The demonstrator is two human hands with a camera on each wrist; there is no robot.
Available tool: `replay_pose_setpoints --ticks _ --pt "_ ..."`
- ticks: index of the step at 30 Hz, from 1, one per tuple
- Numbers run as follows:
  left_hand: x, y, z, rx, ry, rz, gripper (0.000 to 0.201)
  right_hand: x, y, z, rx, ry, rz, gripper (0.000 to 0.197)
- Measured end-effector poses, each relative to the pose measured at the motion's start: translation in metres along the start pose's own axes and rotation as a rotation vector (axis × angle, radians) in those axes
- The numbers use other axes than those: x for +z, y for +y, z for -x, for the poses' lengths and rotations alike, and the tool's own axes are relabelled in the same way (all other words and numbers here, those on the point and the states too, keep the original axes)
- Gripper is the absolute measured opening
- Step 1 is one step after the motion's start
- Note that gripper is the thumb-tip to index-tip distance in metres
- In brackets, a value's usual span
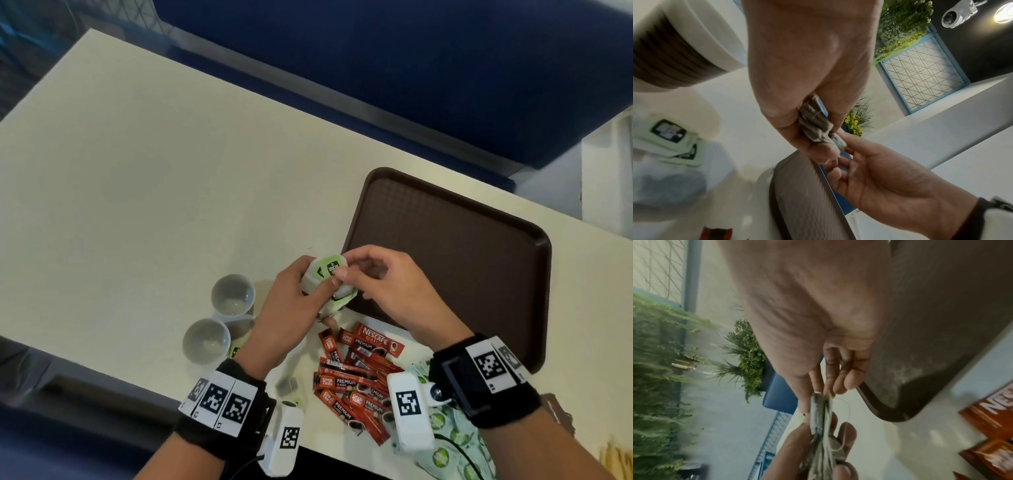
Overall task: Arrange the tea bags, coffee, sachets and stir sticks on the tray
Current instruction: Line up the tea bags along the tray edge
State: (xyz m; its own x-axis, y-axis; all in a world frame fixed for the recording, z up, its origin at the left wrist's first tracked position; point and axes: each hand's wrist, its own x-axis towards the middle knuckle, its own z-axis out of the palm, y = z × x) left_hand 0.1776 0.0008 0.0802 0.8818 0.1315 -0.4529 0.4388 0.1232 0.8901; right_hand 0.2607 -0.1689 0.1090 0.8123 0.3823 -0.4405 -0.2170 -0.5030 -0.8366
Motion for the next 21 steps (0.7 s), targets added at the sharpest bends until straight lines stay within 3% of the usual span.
replay_pose_setpoints --ticks 8,13,21 --pt "0.028 0.017 -0.033 0.023 0.038 0.071 0.021 -0.039 0.004 -0.026 0.039 0.011 -0.176 0.009" --pt "0.047 0.027 -0.061 0.079 0.083 -0.041 0.018 -0.076 0.007 -0.042 -0.011 -0.095 -0.066 0.012" --pt "0.064 0.029 -0.094 0.114 0.156 -0.019 0.015 -0.114 0.02 -0.09 -0.064 -0.113 -0.056 0.012"
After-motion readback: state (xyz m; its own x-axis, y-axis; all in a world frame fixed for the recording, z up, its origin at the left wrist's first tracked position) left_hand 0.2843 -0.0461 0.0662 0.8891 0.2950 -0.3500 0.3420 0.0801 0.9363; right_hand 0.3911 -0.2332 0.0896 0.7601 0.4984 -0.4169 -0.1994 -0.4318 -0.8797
